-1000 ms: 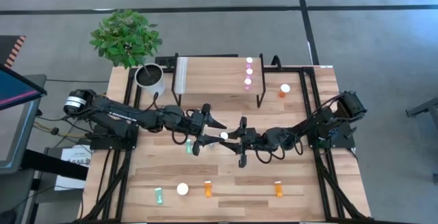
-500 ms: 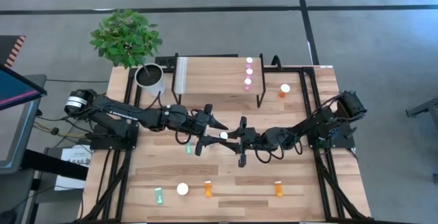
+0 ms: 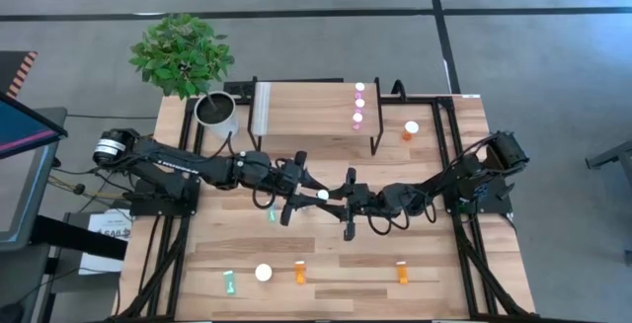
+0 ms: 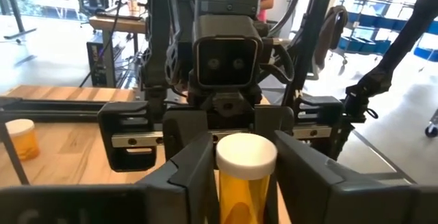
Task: Pick and place medicine bottles onto shelf by color
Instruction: Put the middle orange pill bottle on the shelf
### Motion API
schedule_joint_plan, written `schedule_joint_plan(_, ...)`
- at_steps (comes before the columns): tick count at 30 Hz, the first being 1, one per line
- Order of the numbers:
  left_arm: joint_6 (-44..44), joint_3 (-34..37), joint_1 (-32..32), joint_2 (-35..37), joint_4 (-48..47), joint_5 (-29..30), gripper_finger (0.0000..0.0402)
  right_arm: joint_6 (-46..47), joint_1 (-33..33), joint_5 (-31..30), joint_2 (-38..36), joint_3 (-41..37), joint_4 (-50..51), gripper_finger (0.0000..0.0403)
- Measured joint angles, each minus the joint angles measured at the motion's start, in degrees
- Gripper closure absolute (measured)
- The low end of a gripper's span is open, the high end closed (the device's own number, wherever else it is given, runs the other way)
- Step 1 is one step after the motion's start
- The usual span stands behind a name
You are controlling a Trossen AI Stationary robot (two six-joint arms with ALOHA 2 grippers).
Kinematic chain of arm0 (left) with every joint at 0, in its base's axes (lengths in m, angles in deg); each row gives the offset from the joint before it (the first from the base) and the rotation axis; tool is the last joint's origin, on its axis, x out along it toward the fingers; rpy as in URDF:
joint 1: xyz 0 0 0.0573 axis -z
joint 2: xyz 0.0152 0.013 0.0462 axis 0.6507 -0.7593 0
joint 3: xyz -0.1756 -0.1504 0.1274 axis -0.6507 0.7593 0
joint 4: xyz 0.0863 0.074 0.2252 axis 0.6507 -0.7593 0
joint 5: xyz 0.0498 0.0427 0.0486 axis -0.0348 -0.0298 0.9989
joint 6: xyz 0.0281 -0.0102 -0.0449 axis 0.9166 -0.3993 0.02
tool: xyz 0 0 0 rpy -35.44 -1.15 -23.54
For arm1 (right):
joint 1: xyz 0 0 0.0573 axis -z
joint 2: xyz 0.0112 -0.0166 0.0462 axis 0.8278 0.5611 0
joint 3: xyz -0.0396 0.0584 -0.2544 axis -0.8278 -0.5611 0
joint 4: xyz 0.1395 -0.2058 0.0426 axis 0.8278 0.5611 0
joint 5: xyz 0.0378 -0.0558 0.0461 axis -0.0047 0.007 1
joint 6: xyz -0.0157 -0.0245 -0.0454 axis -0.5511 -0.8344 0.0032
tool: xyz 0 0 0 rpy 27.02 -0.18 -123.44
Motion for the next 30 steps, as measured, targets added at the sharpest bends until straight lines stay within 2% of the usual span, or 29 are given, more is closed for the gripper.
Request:
schedule_joint_plan(6,-0.03,0.0,-0.02,0.0,-0.08,-0.56,0.0301,-0.02,-0.05,0.03,0.0,0.0,0.0,0.0279)
schedule_joint_plan(11,-0.04,0.0,0.0,0.0,-0.11,-0.77,0.0302,-0.86,-0.77,0.01,0.0,0.0,0.0,0.0266)
schedule_joint_plan(20,-0.26,0.0,-0.07,0.0,-0.23,-0.28,0.03,-1.02,-0.92,0.11,0.0,0.02,0.89,0.0158)
schedule_joint_plan(24,0.09,0.0,-0.51,0.37,-0.06,0.89,0.03,-0.39,-0.96,0.15,-2.0,0.02,7.83,0.0132)
schedule_joint_plan(30,0.19,0.02,-2.59,2.54,-0.34,0.96,0.0299,5.42,-0.96,0.15,-9.66,0.02,26.1,0.0128)
